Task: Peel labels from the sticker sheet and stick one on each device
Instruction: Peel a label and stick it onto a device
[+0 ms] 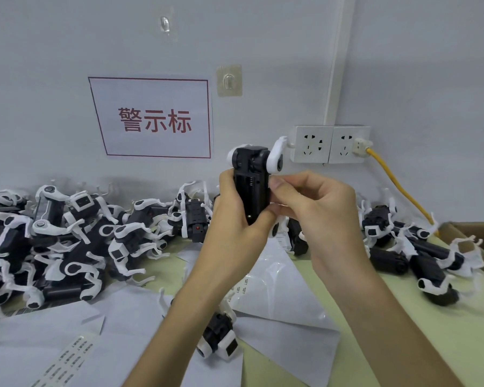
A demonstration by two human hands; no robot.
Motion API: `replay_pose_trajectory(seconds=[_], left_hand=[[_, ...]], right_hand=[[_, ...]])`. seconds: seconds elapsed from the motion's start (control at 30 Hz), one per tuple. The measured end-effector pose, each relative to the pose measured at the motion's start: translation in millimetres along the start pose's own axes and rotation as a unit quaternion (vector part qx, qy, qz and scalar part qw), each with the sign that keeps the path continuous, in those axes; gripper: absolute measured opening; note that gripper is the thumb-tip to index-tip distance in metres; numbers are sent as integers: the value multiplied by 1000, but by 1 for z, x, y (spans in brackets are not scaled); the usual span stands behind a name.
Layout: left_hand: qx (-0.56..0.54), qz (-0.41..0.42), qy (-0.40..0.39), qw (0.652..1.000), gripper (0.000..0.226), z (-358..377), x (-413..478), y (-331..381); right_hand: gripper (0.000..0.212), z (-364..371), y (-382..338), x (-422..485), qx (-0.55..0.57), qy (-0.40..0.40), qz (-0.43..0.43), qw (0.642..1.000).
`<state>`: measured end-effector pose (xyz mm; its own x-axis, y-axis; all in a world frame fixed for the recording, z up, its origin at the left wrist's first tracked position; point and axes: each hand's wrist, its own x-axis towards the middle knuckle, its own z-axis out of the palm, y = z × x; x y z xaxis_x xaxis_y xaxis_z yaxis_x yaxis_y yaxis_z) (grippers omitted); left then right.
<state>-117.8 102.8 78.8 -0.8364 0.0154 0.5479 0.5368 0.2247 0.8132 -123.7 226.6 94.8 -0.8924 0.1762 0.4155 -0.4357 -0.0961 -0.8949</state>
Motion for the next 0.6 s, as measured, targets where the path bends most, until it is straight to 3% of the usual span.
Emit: replay_pose_trajectory(seconds=[0.13, 0.3, 0.4, 0.6], left_hand=[[-58, -38, -36, 997, 31, -5, 0, 0], [-171, -118, -77, 975, 38, -8, -1, 2], [-199, -126, -87, 968, 48, -10, 0, 1], [-183, -92, -125, 971, 44, -7, -1, 3]], right_hand=[[17, -8, 0, 6, 12, -46, 43, 998], [9, -19, -2, 16, 25, -127, 30, 991], [27, -26, -7, 16, 19, -182, -11, 983], [38, -13, -6, 6, -7, -135, -37, 990]])
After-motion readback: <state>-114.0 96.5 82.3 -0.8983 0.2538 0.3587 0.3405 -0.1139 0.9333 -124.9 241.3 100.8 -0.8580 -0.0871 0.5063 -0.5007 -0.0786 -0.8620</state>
